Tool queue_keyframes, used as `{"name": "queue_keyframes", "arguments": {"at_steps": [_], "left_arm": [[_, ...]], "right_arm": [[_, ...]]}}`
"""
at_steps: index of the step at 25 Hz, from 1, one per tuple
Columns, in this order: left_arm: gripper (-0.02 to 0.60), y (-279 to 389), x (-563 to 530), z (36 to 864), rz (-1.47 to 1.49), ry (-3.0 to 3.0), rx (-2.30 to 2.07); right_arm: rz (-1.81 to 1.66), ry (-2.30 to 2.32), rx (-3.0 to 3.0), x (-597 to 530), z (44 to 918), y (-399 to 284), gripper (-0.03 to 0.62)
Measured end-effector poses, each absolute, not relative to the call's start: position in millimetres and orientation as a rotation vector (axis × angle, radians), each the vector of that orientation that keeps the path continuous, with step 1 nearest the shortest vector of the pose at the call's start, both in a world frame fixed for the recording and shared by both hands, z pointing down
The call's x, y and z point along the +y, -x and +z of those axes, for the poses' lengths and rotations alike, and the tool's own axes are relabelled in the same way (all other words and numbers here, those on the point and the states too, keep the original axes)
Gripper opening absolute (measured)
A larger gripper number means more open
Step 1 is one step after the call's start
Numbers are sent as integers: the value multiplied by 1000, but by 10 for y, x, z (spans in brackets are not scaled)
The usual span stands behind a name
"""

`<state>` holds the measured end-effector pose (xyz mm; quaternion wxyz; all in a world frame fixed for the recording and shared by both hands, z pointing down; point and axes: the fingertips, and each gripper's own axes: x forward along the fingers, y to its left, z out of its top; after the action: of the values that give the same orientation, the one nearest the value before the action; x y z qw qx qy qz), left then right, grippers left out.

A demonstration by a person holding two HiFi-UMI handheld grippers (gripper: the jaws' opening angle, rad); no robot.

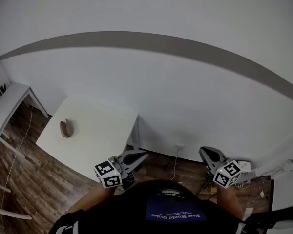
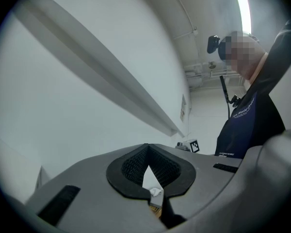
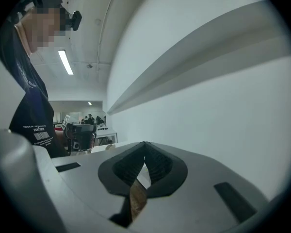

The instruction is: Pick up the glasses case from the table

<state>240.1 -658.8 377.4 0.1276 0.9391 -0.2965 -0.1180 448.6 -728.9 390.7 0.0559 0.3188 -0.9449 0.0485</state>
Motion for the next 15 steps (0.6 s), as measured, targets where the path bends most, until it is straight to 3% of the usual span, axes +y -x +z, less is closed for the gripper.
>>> {"name": "queue_keyframes", "arguments": {"at_steps": [15], "left_arm": [[-3, -881, -7417, 4008, -388, -2526, -1254]], "right_arm": [[166, -472, -2910, -8593, 4037, -2637, 2]]}}
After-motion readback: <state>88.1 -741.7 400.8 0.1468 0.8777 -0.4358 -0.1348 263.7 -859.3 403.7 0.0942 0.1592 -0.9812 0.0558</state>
